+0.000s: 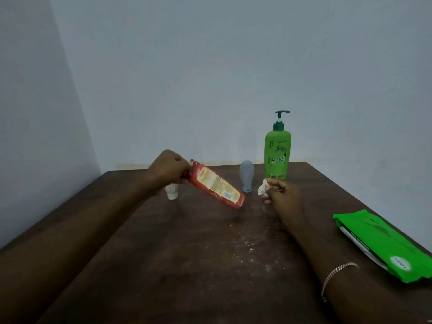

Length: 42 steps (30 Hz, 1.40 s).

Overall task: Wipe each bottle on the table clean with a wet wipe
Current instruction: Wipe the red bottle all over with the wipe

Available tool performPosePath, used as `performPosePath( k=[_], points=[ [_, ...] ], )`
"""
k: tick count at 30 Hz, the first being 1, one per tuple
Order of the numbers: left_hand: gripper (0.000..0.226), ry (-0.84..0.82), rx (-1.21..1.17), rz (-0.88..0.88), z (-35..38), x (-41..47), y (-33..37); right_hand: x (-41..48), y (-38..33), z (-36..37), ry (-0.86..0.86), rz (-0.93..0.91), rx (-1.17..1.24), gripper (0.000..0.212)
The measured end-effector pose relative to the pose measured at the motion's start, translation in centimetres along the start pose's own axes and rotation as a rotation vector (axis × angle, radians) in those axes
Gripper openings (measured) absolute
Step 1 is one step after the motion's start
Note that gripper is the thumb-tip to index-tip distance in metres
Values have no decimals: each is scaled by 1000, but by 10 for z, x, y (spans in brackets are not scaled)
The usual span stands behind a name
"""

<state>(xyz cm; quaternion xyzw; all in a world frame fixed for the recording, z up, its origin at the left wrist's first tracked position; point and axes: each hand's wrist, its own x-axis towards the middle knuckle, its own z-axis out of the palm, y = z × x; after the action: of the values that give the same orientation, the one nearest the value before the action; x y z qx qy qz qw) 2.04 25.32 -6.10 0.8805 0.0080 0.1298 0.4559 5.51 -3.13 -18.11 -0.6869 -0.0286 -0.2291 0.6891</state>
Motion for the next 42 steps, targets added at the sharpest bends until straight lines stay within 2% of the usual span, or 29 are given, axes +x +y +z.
performPosePath(
  k=[5,10,13,15,17,19,24,27,31,38,42],
  points=[
    [13,59,-292,-184,32,-33,-32,-3,-2,0,6,19,19,28],
    [12,13,-475,-271,45,-45,-52,-10,-10,2,-43,64,38,17],
    [12,-107,-527,-299,42,-46,-60,-14,-13,4,-82,44,-27,19],
    [27,-245,-527,-287,37,-45,-66,-15,-14,3,-111,61,-40,17],
    [46,-305,-420,-246,34,-43,-74,-15,-15,1,-132,28,-103,11],
    [54,-312,-212,-164,34,-44,-78,-15,-18,0,-135,-19,-182,8],
    [57,-268,55,16,33,-42,-82,-16,-24,2,-148,-55,-275,27],
    [64,-222,176,96,37,-42,-90,-17,-23,2,-171,-104,-354,20],
    [61,-169,211,157,42,-45,-97,-16,-18,0,-179,-165,-439,15],
    [57,-147,218,198,45,-46,-100,-24,-23,4,-225,-184,-680,19],
    [57,-164,227,228,46,-48,-98,-41,-25,25,-334,-331,-781,19]
  ],
)
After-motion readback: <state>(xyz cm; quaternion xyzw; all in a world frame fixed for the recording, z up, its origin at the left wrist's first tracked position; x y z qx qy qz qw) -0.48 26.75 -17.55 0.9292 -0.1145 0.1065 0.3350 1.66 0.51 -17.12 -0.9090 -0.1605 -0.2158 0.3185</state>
